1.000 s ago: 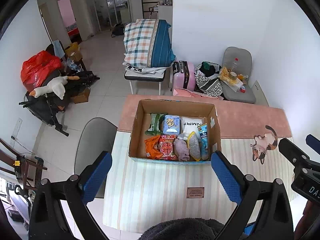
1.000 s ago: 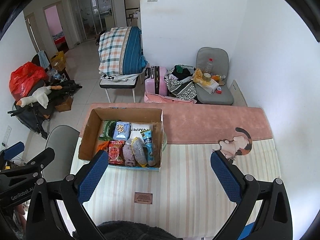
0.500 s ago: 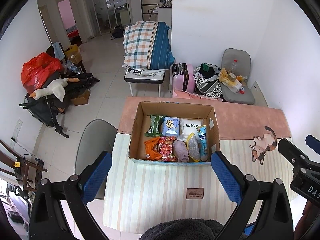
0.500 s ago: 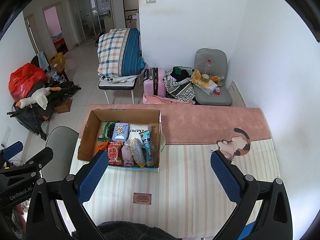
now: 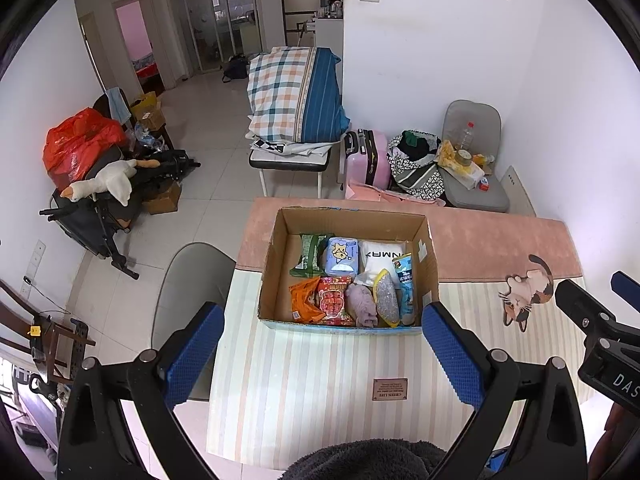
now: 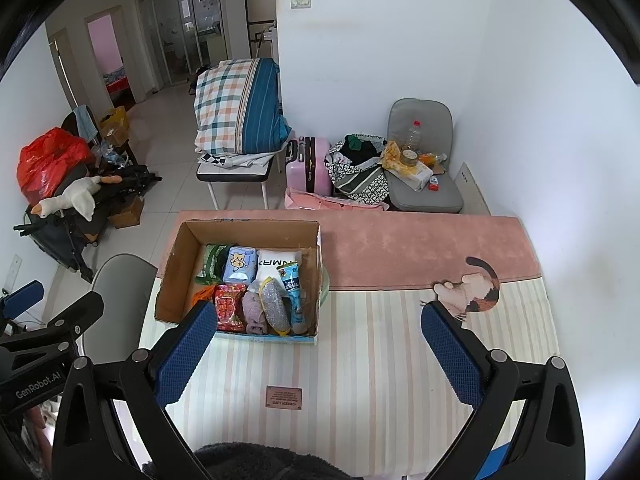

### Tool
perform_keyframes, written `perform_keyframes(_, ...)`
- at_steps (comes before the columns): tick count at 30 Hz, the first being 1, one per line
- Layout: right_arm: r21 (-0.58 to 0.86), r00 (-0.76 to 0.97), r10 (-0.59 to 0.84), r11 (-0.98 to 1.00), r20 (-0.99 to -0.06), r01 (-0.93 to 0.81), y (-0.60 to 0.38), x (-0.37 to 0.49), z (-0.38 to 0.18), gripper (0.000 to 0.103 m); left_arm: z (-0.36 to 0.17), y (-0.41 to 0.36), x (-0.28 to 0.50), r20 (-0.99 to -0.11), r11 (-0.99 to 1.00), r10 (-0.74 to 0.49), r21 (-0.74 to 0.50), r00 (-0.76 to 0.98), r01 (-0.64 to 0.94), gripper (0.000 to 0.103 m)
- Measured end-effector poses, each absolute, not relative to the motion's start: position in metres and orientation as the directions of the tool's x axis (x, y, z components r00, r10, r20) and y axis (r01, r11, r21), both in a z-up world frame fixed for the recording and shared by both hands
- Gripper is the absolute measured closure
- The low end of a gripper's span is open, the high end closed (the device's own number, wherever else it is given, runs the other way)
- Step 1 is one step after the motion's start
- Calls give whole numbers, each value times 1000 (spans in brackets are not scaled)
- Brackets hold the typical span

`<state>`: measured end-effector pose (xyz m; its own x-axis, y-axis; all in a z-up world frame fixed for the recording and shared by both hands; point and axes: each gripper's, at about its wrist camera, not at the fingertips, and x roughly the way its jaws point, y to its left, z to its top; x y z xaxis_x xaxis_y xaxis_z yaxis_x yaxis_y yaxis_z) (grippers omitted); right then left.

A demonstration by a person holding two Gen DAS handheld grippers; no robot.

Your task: Organize soft objects

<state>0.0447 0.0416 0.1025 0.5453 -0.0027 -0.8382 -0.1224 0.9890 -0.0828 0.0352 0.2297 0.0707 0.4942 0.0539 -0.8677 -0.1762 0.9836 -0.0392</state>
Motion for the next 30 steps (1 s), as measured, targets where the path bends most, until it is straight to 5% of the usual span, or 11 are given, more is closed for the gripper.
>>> perform_keyframes(30, -83, 544, 2, 988, -839, -131, 41, 49, 109, 0, 80, 230, 38, -863, 984, 57, -36, 502, -172, 2)
